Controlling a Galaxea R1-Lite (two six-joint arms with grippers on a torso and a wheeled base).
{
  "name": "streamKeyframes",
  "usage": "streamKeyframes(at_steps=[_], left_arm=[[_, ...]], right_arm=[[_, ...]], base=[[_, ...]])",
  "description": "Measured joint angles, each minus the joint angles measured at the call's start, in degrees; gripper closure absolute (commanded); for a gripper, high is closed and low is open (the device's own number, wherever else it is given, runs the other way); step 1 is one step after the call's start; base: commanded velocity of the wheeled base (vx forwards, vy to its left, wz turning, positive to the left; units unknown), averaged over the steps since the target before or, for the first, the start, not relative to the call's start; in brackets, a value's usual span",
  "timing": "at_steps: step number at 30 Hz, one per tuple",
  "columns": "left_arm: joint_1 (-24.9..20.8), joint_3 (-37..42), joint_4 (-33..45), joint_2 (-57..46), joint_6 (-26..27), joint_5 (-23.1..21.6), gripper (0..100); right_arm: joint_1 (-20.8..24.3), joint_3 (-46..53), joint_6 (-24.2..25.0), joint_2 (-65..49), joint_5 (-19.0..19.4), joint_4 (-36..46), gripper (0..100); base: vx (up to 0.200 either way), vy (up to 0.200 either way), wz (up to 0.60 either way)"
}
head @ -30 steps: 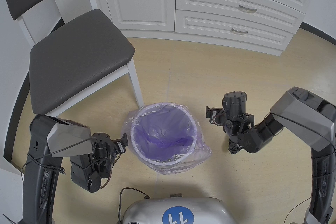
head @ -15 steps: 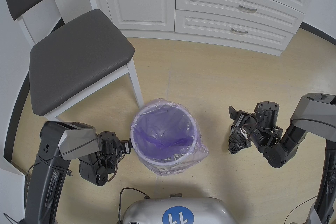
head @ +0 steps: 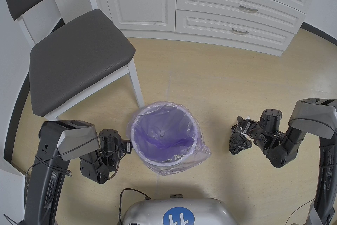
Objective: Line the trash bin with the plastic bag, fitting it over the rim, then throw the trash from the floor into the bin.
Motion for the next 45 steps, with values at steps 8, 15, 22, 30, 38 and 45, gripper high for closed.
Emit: streamKeyframes(at_steps=[8, 15, 22, 30, 38, 45], left_arm=[[-1.8, 16.2, -9.4, -1.4, 1.0, 0.4, 0], [-6.0, 26.2, -11.9, -3.8, -0.8, 1.9, 0], [-7.8, 27.8, -12.2, -4.4, -3.5, 2.2, 0], [-8.1, 28.0, -12.2, -3.9, -4.4, 2.3, 0], [-8.0, 28.5, -12.2, -3.5, -5.4, 2.4, 0], [-8.2, 28.8, -12.2, -3.5, -5.7, 2.4, 0]], right_arm=[[-2.1, 0.9, -3.5, 1.5, 1.9, 1.0, 0], [-5.1, -1.2, -6.0, 5.8, 2.9, 4.0, 0], [-8.3, -7.6, -4.2, 11.7, 4.5, 10.7, 0], [-9.3, -22.2, 3.1, 14.3, 6.7, 28.8, 0], [-9.8, -38.8, 5.9, 19.0, 7.0, 35.9, 0], [-9.6, -49.9, 5.9, 25.1, 5.4, 39.0, 0]], base=[[0.000, 0.000, 0.00], [0.000, 0.000, 0.00], [0.000, 0.000, 0.00], [0.000, 0.000, 0.00], [0.000, 0.000, 0.00], [0.000, 0.000, 0.00]])
